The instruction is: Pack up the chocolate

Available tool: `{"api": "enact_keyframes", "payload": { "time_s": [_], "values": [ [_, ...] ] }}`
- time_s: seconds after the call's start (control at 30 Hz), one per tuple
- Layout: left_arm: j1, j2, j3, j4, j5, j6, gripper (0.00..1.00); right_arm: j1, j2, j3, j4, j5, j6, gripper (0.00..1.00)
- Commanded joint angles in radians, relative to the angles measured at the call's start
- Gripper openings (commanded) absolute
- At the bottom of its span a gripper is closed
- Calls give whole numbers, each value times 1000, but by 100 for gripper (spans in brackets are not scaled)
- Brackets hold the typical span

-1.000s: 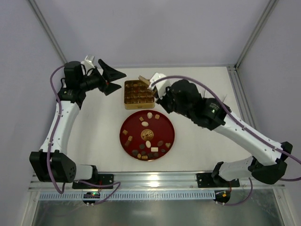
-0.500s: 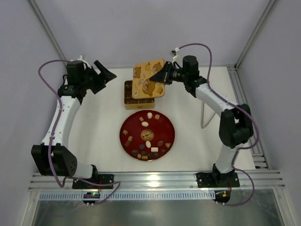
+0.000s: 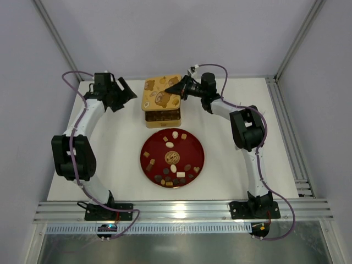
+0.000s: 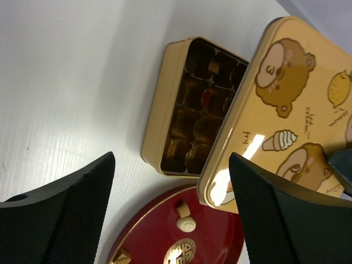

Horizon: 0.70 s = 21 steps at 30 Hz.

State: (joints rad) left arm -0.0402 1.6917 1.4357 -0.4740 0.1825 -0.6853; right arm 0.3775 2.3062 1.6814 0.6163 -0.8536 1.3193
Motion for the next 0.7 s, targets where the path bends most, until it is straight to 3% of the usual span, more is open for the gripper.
{"api": "enact_keyframes", "payload": {
  "time_s": [0.0,0.67],
  "values": [
    [-15,37,54,63,-35,41,82,-2,-5,83,87,-18,32,4],
    [-27,114,2,195,6,-14,82,3,107,172,-125,-35,-153,4]
  ]
}}
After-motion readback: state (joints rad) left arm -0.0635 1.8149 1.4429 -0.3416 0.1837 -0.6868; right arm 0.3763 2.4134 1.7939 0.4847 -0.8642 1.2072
